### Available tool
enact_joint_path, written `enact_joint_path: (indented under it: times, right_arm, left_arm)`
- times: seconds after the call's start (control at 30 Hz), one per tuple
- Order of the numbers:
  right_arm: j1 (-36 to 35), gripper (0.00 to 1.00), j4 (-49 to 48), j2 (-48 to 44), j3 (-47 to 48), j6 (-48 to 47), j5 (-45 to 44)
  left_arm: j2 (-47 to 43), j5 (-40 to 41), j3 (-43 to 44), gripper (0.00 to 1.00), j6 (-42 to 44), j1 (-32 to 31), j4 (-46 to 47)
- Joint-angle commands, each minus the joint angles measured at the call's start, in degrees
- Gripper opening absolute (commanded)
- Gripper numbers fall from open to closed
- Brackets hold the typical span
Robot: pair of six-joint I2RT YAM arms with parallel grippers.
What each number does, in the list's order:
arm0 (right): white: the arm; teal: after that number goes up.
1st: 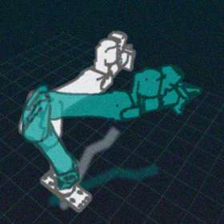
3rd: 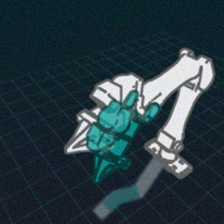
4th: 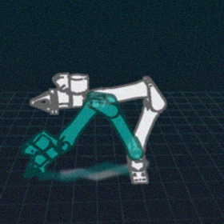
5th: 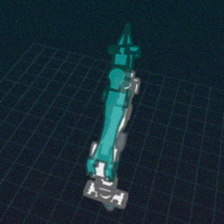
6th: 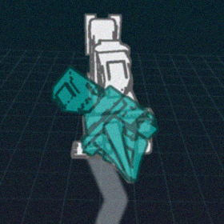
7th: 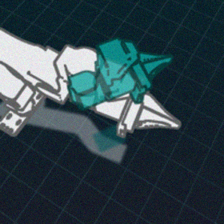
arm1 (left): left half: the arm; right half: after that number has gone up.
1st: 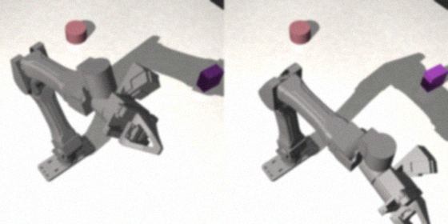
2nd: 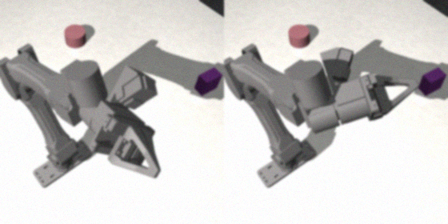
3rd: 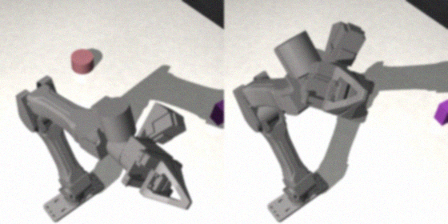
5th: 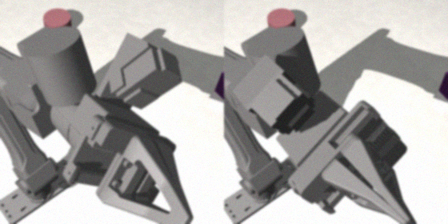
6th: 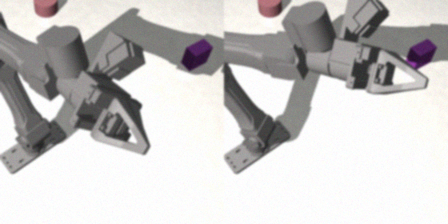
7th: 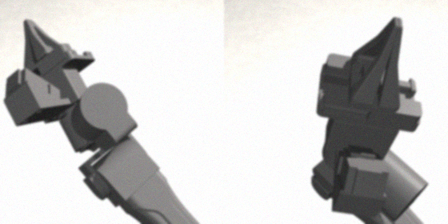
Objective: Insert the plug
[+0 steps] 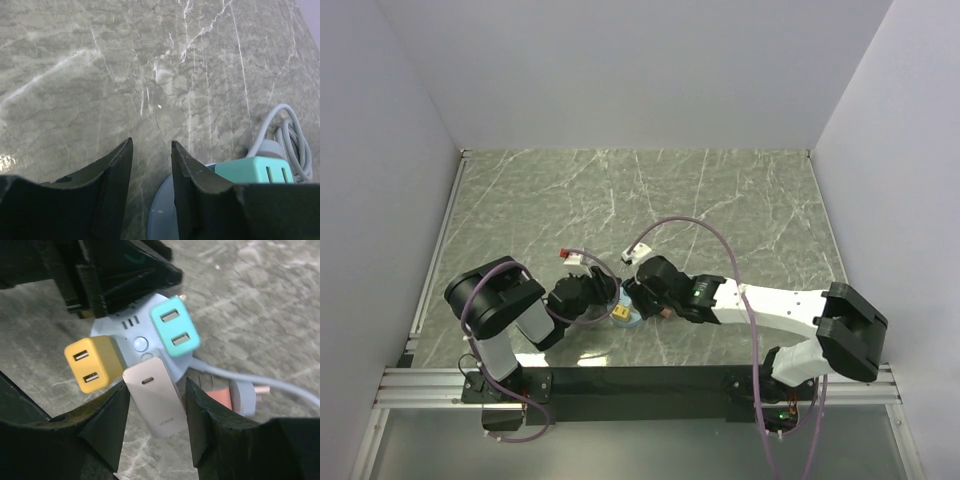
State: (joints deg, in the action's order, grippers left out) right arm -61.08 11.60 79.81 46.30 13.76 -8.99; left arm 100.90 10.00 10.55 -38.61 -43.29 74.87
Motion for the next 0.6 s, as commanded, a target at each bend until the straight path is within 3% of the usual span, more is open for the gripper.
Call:
enact_joint_path:
  times: [0.0,0.03,0.33,0.57]
  right_arm:
    - [0.43,0.10,1.23,4.12,2.12,-1.45,3.10]
    - [0.35,0.00,1.93,5.26,3.17,-1.72,3.19]
    - [0.44,0.00,5.54,11.24,6.61,-2.34,7.41]
    - [0.43,0.00,6.77,10.01,5.28,2.06,6.19]
  left_arm:
    - [1.58,-2.88,0.26,0.43,0.82,-0.57,-2.10]
    - [1.75,-3.05,0.44,0.43,0.90,-0.48,-2.10]
    - [3.60,-2.79,-0.26,0.41,0.82,-0.83,-0.17]
    - [4.74,-1.56,-1.32,0.40,-0.15,-1.27,1.94]
